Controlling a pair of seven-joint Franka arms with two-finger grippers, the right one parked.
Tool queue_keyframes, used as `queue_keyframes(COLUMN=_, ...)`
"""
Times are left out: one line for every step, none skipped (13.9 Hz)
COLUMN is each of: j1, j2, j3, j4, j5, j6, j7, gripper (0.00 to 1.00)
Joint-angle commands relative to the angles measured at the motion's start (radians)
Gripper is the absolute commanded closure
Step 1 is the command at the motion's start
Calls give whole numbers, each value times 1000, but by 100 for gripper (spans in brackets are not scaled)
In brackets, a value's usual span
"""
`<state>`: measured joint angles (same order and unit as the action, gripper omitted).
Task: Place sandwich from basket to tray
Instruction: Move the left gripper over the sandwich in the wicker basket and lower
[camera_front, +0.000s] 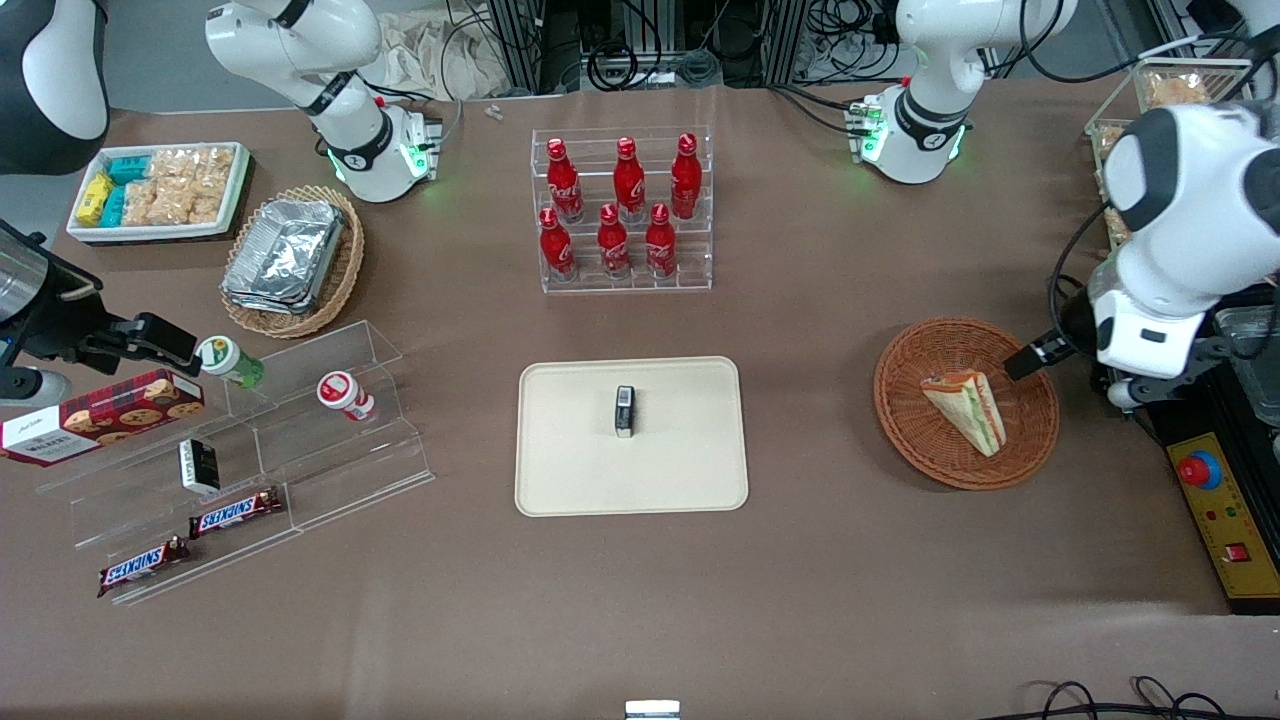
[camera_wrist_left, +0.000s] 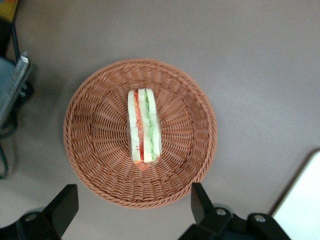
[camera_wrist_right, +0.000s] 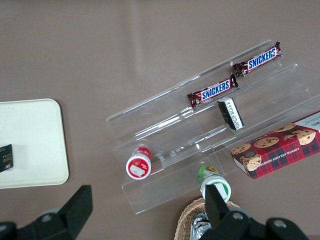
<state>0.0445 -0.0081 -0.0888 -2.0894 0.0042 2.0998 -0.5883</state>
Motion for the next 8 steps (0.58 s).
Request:
queue_keyframes(j1=-5, j2=-46, j3=0, j4=-159, j5=23, j6=156, j7=-129, gripper=0)
queue_keyframes(j1=-2, j2=-30, j3=1, j4=-179, j5=22, j6=195, j7=-143, gripper=0)
queue_keyframes(j1=-2, j2=-1, j3=0, j4=-179, j5=22, j6=218, j7=-183, gripper=0)
queue_keyframes(j1=-5, j2=34, j3=0, j4=-179, j5=23, j6=255, j7=-242, gripper=0)
queue_keyframes(j1=-6, j2=66, j3=0, j4=-184, j5=23, j6=303, j7=-295, gripper=0)
queue_keyframes(j1=-6, j2=91, j3=0, j4=-195, j5=23, j6=340, j7=-315, gripper=0)
queue_keyframes(j1=-6, j2=103, j3=0, j4=-204, j5=23, j6=370, j7=-318, gripper=0)
queue_keyframes(j1=-6, j2=115, j3=0, j4=-213, j5=25, j6=378, j7=-318, gripper=0)
